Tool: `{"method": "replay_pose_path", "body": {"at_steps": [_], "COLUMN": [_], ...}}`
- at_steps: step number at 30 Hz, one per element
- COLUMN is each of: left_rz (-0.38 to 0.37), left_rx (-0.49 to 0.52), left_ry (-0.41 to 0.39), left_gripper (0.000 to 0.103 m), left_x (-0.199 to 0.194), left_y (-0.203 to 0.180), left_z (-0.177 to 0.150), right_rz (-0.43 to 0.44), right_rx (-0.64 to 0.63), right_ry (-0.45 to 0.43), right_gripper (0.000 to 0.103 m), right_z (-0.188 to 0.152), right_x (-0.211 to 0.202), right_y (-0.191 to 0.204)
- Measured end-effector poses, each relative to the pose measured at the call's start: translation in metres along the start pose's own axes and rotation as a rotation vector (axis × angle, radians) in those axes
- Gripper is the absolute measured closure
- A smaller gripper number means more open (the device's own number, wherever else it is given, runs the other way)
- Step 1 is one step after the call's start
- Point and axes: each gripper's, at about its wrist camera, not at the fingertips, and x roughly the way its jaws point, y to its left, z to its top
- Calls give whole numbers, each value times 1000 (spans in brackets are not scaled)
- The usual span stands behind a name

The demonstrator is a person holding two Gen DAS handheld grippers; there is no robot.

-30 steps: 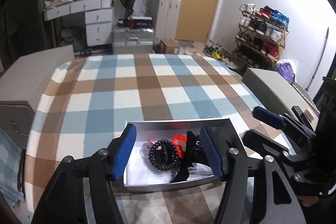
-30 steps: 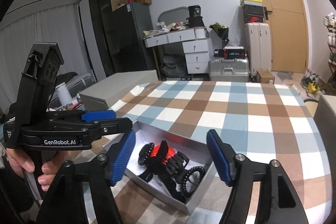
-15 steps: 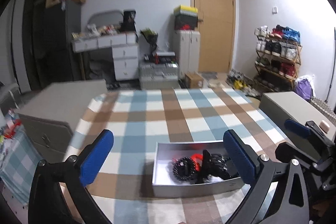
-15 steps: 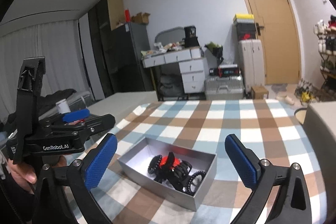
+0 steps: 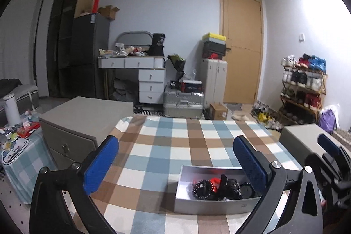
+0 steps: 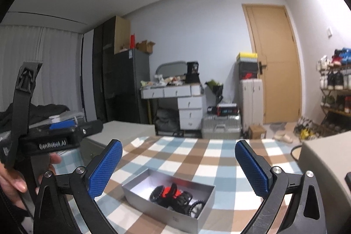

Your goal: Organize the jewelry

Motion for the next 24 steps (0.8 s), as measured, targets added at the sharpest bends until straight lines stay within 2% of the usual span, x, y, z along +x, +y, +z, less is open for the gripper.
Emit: {"method": "replay_pose_path", "body": {"at_steps": [3,10,17,24], "left_rz": [10,55,44,42], "left_rx": [-22,-21,-32,8], "left_ry": [-29,-34,-22,0], "left_gripper": [1,1,1,1], "left_x": [1,17,25,29], "left_y": [6,14,18,8], "left_z": [0,-34,-54,-66], "right_rz": [-32,-68,-99,-105], "right_rx": [-20,-37,-80,-88], "right_ry": [-32,-7,21,52], "right_gripper": [0,0,0,0], "right_z": [-5,-27,-49,-59], "right_x": [-2,5,13,19], "right_y": [1,-4,-5,-8]}}
